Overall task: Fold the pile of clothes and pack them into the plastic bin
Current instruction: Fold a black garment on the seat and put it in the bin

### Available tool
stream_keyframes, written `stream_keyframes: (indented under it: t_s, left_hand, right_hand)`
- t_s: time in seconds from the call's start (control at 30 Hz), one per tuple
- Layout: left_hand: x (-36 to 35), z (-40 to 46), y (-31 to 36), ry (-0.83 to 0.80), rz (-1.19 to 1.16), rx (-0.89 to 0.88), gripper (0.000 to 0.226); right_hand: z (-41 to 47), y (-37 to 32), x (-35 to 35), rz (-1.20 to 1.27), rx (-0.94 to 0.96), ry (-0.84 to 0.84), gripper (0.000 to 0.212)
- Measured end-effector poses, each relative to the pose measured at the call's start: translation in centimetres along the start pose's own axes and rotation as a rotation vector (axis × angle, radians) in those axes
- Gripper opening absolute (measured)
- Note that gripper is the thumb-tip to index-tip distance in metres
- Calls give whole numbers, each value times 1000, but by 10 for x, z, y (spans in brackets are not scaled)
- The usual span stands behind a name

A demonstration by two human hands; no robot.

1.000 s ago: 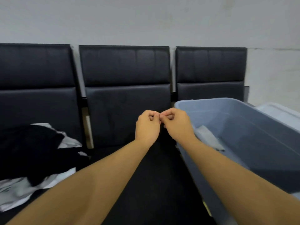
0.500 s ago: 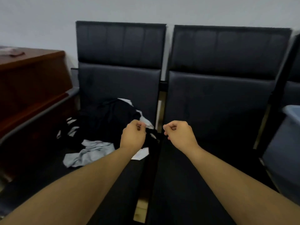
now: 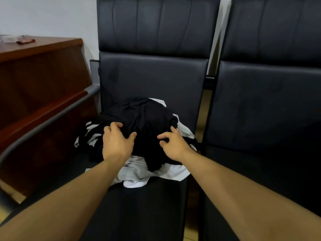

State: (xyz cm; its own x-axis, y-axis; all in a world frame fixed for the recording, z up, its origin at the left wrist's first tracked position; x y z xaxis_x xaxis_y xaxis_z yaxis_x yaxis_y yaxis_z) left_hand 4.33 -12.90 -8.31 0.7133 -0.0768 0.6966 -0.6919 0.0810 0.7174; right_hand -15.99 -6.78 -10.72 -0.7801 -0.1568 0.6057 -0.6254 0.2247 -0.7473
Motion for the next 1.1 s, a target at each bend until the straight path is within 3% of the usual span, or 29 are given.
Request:
stream_keyframes:
  t_s: [0.13,0.3,0.4,0.6,0.77,0.83,1.0,1.1]
  left_hand:
    - [-1,9,7,80,21,-71,64]
    - [2,8,22,228,111,-189,31]
    - [-1,1,34,249,108,-210,24]
    - [-19,-25,73,134,60,-285,34]
    - [-47,-51,109,-265,-278,-319,59]
    - [-48,-66,136,-356,-367,-372,63]
    - [-10,-101,211,-266,-434,-527,23]
    - [11,-131,258,-326,-422,-616,24]
  right_hand:
    - [24,12,-5,106,-46,42,33]
    - [7,17,20,184,19,285,17]
    - [-11,22,41,247,22,378,11]
    - [-50,10,75,436,91,424,12]
    - [-96,-23,113,625,224,412,18]
    - [-118,-39,125,701,265,378,18]
    - [-185,-76,170,769,346,425,14]
    - [-232,-89,202,824,401,496,13]
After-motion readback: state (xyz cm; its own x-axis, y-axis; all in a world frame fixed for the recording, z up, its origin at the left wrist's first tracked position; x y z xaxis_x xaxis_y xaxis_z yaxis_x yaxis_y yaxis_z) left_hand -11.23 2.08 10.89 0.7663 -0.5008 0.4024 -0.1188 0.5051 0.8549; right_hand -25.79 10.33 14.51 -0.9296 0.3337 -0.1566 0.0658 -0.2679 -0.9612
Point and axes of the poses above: each hand's wrist, its own z-axis towards the middle knuckle, its own x-axis out of the back of the hand, y = z × x, the point moved 8 cm from there along z, towards the middle knuckle, and after that the axes turned 14 degrees about -y, right-handed, at the moved point
